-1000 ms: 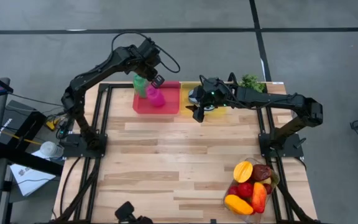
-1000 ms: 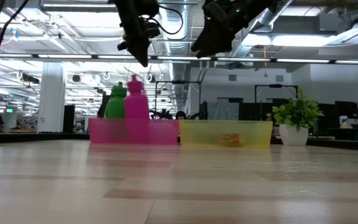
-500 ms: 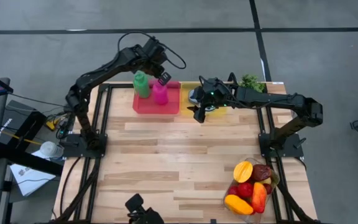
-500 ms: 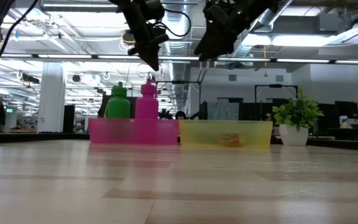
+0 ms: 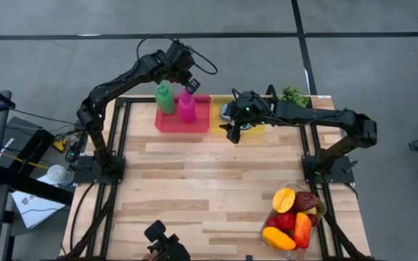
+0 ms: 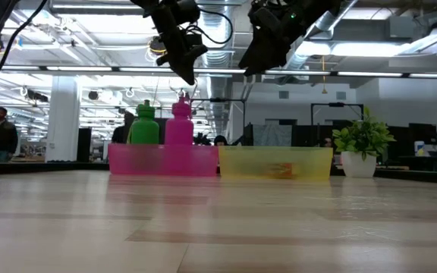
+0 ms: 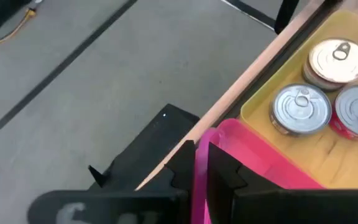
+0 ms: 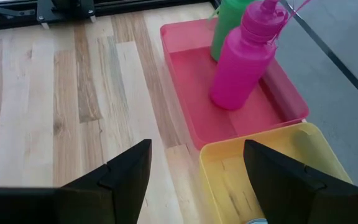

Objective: Pick & Place Food Item
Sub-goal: Adjust the pink tumbler, then return to Home Position

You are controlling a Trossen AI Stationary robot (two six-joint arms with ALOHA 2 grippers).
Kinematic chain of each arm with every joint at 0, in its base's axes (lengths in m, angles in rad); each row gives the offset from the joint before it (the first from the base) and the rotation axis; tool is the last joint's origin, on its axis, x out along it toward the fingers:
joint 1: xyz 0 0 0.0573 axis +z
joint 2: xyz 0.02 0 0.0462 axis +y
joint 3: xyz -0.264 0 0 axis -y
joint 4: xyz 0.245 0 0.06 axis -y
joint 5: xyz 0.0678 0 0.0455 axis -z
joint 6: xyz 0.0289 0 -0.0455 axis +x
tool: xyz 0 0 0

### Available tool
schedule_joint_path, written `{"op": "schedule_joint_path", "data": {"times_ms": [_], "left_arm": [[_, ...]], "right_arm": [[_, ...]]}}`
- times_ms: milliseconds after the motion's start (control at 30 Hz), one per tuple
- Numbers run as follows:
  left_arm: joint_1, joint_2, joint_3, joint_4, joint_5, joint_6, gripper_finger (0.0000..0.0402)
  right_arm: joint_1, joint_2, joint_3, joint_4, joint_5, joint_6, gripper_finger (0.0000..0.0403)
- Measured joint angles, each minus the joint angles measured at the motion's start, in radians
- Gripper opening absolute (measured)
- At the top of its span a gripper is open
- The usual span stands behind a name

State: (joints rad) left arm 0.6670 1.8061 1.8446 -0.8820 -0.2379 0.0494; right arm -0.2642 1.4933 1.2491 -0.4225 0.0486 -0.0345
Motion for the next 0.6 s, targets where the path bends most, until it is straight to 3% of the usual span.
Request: {"op": "schedule_joint_path", "data": {"times_ms": [233, 367, 600], "left_arm": [[0.0, 0.0, 0.0, 0.055, 0.001, 0.081, 0.0054], [-0.002, -0.011, -0.001, 0.068, 0.031, 0.134, 0.0114], [-0.01, -0.13, -0.001, 0.138, -0.01, 0.155, 0.0231]], "right_arm": [[0.0, 0.0, 0.0, -0.028, 0.0, 0.0, 0.025], [0.0, 0.0, 0.0, -0.034, -0.001, 0.0, 0.025], [-0.006, -0.042, 0.003, -0.055, -0.003, -0.003, 0.025]]}}
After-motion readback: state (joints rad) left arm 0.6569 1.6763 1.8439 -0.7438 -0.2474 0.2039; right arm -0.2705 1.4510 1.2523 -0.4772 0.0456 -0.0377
